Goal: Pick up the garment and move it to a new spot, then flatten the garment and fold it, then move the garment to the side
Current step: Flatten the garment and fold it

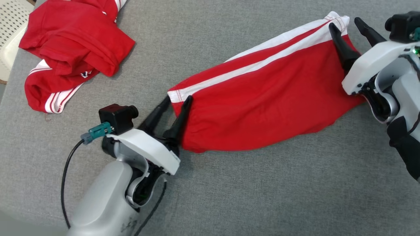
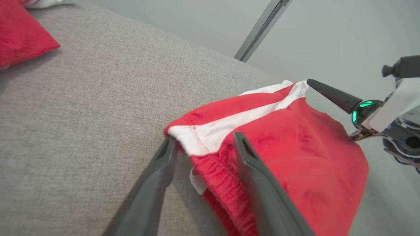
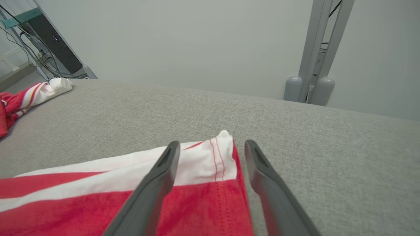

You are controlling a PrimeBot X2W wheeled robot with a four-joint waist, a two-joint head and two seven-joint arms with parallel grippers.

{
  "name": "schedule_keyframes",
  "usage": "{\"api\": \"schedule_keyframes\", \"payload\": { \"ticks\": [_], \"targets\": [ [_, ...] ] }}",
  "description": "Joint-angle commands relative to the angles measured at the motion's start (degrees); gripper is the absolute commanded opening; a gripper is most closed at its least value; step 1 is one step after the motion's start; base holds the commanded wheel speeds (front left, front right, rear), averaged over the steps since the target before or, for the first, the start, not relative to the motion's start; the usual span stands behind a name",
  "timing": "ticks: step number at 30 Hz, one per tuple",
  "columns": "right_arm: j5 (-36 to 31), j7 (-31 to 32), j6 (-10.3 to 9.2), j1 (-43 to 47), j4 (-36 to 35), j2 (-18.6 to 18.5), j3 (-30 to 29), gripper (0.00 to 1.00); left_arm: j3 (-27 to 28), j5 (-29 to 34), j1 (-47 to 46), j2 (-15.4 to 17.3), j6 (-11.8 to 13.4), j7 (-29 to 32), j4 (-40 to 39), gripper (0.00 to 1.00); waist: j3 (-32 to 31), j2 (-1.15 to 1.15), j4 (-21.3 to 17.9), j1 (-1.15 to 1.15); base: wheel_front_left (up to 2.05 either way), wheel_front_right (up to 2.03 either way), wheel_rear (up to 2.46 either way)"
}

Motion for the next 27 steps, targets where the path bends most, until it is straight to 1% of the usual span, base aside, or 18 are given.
{"api": "schedule_keyframes", "payload": {
  "ticks": [1, 2, 4, 6, 7, 10, 13, 17, 18, 22, 27],
  "targets": [
    [-0.41, -1.84, 0.01, -0.4, 0.45, -0.78, 1.41, 1.0, -0.47, 2.73, -1.29, 1.65, 0.52, -1.5, 0.93, 1.0, -0.3, 0.0, -0.46, 0.0, 0.0, 0.0, 0.0],
    [0.19, -4.45, 0.01, 0.31, 0.2, -0.63, 2.64, 1.0, -0.49, 3.2, -0.54, 1.09, 1.01, -3.24, 1.88, 1.0, -0.77, 0.0, -1.0, 0.0, 0.0, 0.0, 0.0],
    [0.37, -6.34, 0.01, 1.4, 0.21, -0.51, 3.72, 1.0, -0.26, 4.2, 0.4, 1.4, 1.89, -5.14, 2.4, 1.0, -1.46, 0.0, -1.73, 0.0, 0.0, 0.0, 0.0],
    [-0.13, -8.01, 0.01, 1.84, -0.25, -0.51, 4.29, 1.0, 0.13, 6.05, 1.15, 2.24, 3.36, -7.58, 2.4, 1.0, -2.34, 0.0, -2.54, 0.0, 0.0, 0.0, 0.0],
    [-0.12, -8.65, 0.01, 2.25, -0.48, -0.44, 3.97, 1.0, 0.58, 5.76, 1.81, 2.04, 3.79, -8.55, 2.18, 1.0, -2.81, 0.0, -2.93, 0.0, 0.0, 0.0, 0.0],
    [-1.75, -9.45, 0.01, 4.29, -1.79, -0.62, 2.36, 1.0, 1.79, 7.96, 3.26, 2.79, 6.13, -11.13, 0.9, 1.0, -4.27, 0.0, -3.94, 0.0, 0.0, 0.0, 0.0],
    [-4.83, -9.51, 0.01, 6.85, -5.92, -0.62, -2.57, 1.0, 3.51, 10.22, 4.91, 3.52, 8.32, -12.47, -1.27, 1.0, -5.52, 0.0, -4.9, 0.0, 0.0, 0.0, 0.0],
    [-11.14, -9.52, 0.01, 13.05, -12.38, 0.82, -10.34, 1.0, 6.45, 13.58, 6.81, 4.6, 10.69, -12.93, -5.37, 1.0, -6.87, 0.0, -5.93, 0.0, 0.0, 0.0, 0.0],
    [-11.14, -9.52, 0.01, 13.05, -12.38, 0.82, -10.34, 1.0, 6.45, 13.58, 6.81, 4.6, 10.69, -12.93, -5.37, 1.0, -6.87, 0.0, -5.93, 0.0, 0.0, 0.0, 0.0],
    [-16.45, -9.49, 0.01, 19.45, -18.07, 2.89, -16.49, 1.0, 9.14, 16.64, 9.1, 4.98, 11.84, -12.96, -9.2, 1.0, -7.94, 0.0, -6.61, 0.0, 0.0, 0.0, 0.0],
    [-20.98, -9.5, 0.01, 27.23, -22.47, 5.55, -21.21, 1.0, 10.49, 18.85, 12.35, 5.75, 11.78, -12.99, -10.46, 1.0, -9.67, 0.0, -7.42, 0.0, 0.0, 0.0, 0.0]
  ]
}}
